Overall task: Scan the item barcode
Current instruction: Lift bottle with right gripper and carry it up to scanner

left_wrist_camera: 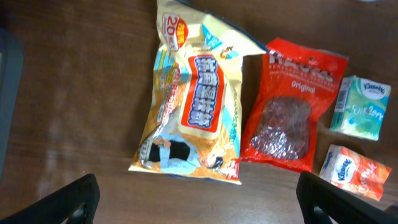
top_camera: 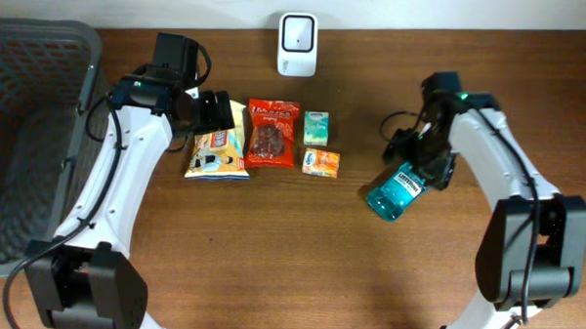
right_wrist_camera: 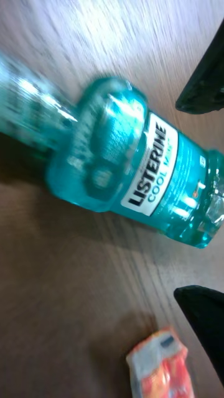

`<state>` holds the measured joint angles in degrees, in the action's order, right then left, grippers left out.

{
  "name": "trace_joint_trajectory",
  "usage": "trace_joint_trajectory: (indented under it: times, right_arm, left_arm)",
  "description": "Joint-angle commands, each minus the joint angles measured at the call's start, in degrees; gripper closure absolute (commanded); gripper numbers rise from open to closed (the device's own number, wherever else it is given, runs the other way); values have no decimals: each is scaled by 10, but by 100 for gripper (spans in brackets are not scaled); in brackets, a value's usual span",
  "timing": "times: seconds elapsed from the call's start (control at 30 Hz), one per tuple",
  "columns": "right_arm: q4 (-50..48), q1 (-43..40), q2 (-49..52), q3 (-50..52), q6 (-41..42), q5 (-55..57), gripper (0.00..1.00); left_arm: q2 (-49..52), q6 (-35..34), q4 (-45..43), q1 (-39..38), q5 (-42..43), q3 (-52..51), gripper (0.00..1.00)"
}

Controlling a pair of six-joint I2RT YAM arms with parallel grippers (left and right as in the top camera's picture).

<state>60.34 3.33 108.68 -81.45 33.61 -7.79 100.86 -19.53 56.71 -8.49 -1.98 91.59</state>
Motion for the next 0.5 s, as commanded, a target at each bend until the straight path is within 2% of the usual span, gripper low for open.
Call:
trace_joint_trajectory:
  times: [0.0,0.07,0.27,0.47]
  right_arm:
    - [-19,26,-5,35,138,50,13]
    - [-23,37,-5,52,194,105,13]
    - [-75,38,9,104,194,97,14]
    - [-114,38,14,117,194,104,27]
  left_arm:
    - [3,-6,1,0,-4,-1,1]
    - [3,-6,1,0,-4,-1,1]
    - [3,-6,1,0,-4,-1,1]
    - [3,-6,1,0,-4,-1,1]
